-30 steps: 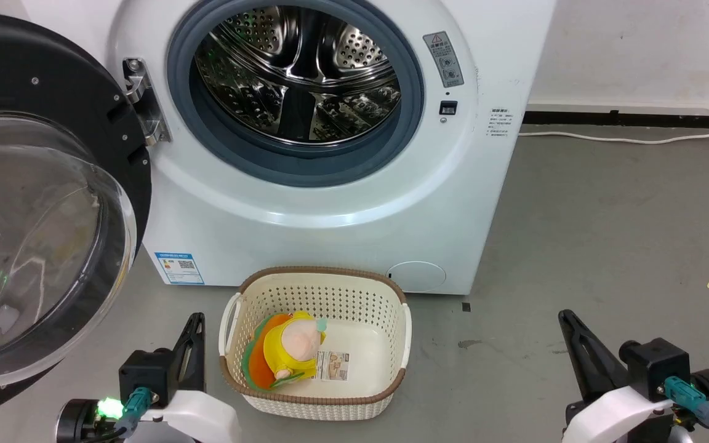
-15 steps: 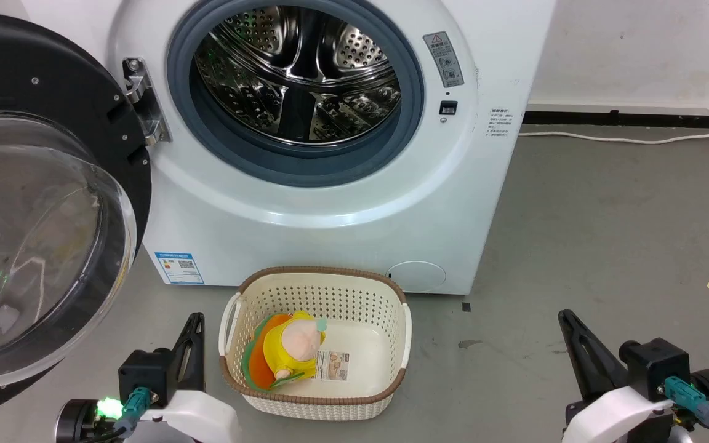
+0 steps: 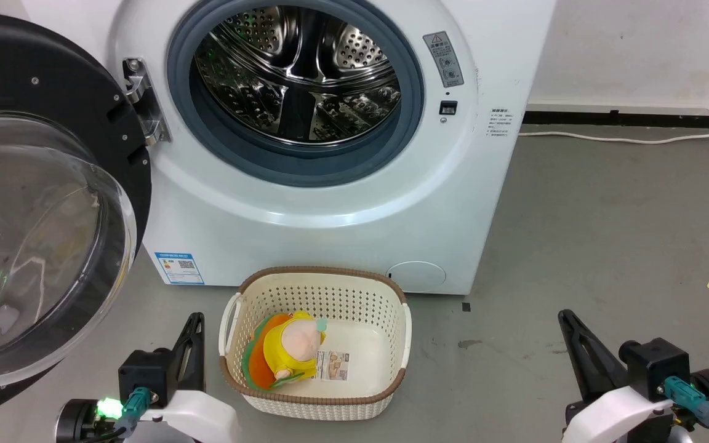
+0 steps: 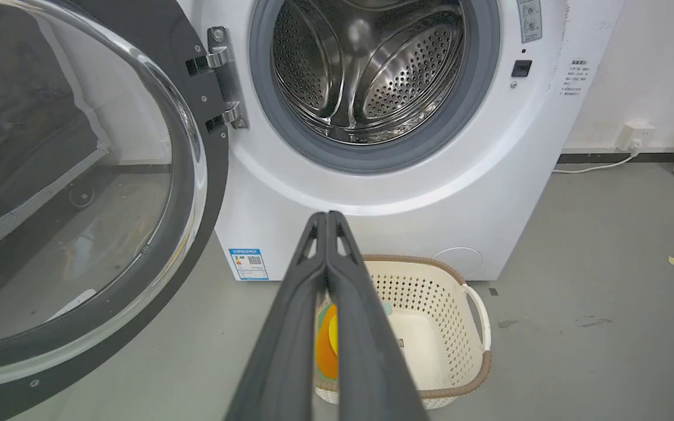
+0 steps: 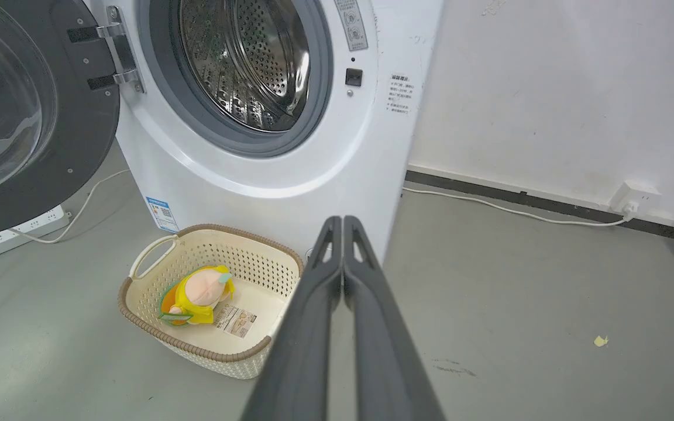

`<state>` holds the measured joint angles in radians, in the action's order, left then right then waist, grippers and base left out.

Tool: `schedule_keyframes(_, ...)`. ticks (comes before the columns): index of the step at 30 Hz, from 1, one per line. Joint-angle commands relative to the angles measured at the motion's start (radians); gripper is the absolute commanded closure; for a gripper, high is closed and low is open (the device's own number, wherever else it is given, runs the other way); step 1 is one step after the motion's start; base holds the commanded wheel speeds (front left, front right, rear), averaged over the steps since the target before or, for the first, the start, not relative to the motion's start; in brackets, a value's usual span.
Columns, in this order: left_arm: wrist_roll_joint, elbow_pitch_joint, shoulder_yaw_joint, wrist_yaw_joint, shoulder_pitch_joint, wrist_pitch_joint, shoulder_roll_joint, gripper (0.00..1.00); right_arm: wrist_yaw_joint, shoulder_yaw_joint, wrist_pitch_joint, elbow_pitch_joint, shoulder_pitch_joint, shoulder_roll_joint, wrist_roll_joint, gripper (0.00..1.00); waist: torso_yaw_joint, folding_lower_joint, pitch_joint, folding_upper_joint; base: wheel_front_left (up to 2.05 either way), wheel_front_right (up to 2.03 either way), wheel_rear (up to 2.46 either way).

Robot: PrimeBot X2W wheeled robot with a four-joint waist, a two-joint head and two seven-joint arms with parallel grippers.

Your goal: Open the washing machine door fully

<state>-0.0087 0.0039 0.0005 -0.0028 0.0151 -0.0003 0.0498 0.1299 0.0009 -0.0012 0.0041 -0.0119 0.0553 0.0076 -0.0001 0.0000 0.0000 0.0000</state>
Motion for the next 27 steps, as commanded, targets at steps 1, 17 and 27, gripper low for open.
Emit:
schedule_keyframes(1, 0.009, -0.004, 0.0, 0.003, -0.015, 0.0, 0.0, 1.0, 0.001, -0.001, 0.001, -0.004, 0.012, -0.005, -0.008, 1.0, 0.0, 0.0, 0.0, 0.0, 0.0, 0.0, 0.0)
schedule_keyframes(17, 0.009, -0.004, 0.0, 0.003, -0.015, 0.0, 0.0, 1.0, 0.001, -0.001, 0.001, -0.004, 0.012, -0.005, -0.008, 1.0, 0.0, 0.0, 0.0, 0.0, 0.0, 0.0, 0.0)
schedule_keyframes(27, 0.009, -0.004, 0.0, 0.003, -0.015, 0.0, 0.0, 1.0, 0.001, -0.001, 0.001, -0.004, 0.012, -0.005, -0.008, 1.0, 0.0, 0.0, 0.0, 0.0, 0.0, 0.0, 0.0)
